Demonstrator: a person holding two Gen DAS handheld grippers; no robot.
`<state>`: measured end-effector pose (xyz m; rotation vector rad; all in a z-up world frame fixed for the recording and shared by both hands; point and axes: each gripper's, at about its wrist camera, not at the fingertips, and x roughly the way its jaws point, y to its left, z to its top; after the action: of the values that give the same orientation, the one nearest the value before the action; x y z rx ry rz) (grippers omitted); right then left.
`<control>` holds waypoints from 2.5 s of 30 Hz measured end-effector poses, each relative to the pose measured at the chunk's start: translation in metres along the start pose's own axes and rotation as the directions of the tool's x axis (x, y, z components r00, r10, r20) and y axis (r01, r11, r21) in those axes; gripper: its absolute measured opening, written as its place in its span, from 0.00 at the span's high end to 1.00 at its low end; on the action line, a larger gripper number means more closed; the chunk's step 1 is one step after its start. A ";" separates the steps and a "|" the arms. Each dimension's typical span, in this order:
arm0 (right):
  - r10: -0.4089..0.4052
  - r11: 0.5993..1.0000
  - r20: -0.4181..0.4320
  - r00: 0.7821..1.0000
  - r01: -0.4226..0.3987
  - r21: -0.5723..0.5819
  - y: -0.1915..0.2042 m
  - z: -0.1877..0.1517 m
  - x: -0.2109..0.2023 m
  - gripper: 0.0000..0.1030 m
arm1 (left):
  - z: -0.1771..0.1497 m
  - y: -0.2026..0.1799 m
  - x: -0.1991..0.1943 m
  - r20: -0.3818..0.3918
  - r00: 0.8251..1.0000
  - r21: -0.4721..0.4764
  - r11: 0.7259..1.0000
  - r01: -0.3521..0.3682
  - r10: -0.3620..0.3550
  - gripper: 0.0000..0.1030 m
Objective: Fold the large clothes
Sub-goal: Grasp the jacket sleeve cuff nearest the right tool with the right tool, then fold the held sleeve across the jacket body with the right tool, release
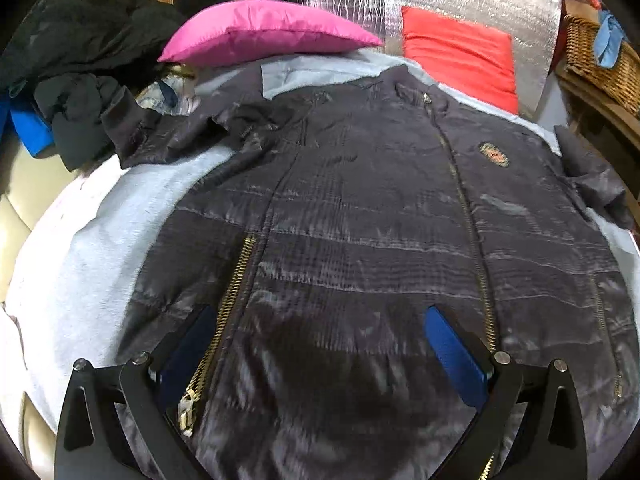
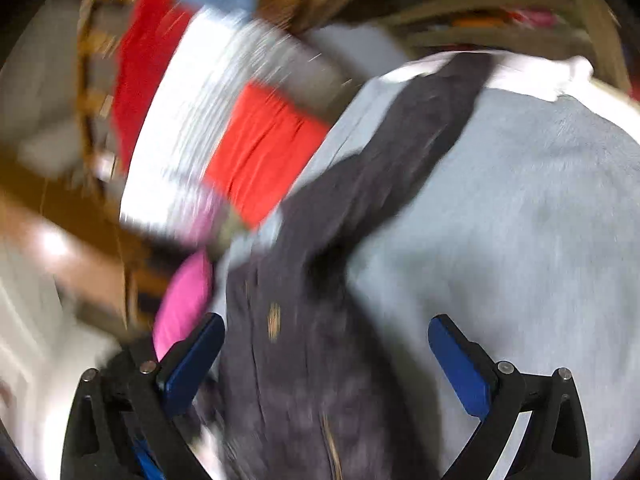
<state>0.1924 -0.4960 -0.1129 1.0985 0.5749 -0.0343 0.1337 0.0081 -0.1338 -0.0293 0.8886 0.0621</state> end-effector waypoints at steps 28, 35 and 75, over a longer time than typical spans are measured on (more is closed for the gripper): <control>-0.057 0.793 0.203 0.978 0.168 -0.585 0.247 0.066 0.075 0.92 | -0.016 0.011 0.021 0.047 0.998 -0.030 0.998 0.052 -0.050 0.00; -0.111 0.479 -0.079 0.991 -0.017 -0.878 0.336 -0.138 0.165 0.36 | -0.017 0.016 0.019 0.061 0.994 -0.052 0.995 0.091 -0.087 0.00; 0.338 0.932 -0.302 0.892 -0.273 0.237 0.055 -0.065 0.146 0.03 | 0.173 0.027 0.142 -0.062 0.982 -0.418 0.898 0.138 -0.180 0.01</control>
<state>0.3059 -0.3781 -0.1547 1.3846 0.7085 0.3915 0.3555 0.0498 -0.1351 -0.5057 0.9573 0.0957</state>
